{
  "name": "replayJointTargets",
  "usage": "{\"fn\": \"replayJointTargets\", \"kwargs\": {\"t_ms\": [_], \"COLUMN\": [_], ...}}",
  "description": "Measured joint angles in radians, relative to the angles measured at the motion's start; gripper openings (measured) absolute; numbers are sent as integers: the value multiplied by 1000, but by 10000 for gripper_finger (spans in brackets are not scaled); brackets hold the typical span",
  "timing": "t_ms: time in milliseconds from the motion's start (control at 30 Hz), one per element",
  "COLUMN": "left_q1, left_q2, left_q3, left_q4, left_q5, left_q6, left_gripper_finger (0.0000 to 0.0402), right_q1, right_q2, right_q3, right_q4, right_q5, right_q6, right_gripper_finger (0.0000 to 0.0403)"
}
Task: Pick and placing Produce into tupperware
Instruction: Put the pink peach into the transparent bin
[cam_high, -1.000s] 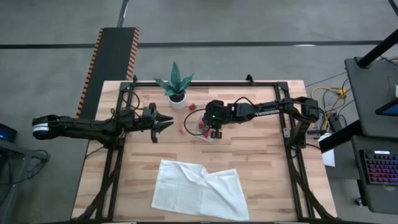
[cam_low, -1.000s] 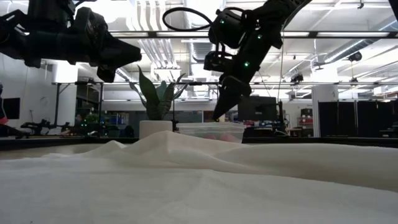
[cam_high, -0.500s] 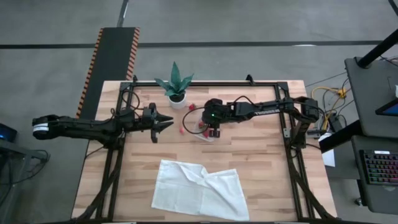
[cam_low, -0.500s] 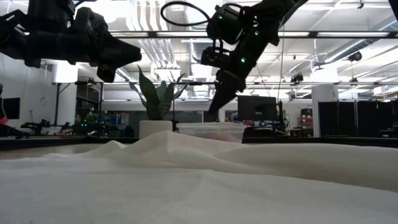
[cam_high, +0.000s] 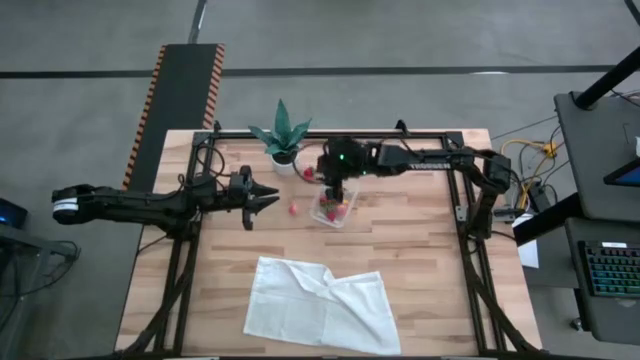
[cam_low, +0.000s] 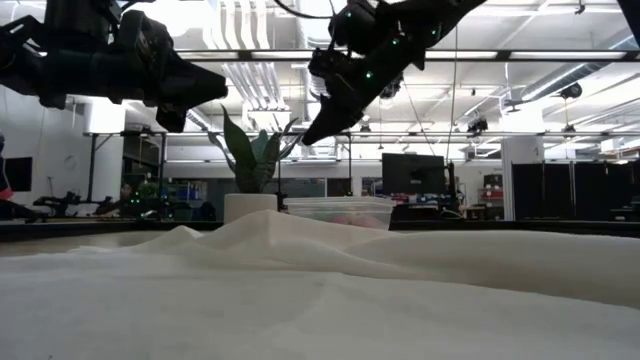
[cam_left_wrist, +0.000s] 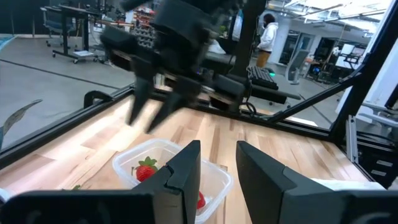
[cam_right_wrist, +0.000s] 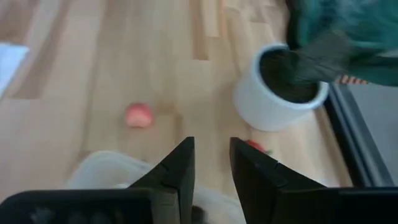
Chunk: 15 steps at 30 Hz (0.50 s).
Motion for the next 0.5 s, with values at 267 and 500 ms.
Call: {"fn": "replayJointTargets", "kwargs": {"t_ms": [267, 500], "left_q1": [0, 0], "left_q2": [0, 0], "left_q3": [0, 0], "left_q4": [0, 0], "left_q5": [2, 2], "left_q6": [0, -1], "left_gripper_finger": [89, 89], "right_q1": [-47, -47], "right_q2": [1, -1], "right_q3": [16, 16], "right_q4": [0, 1], "right_q5": [-4, -4], "right_q6": [-6, -19], "right_gripper_finger": [105, 99]}}
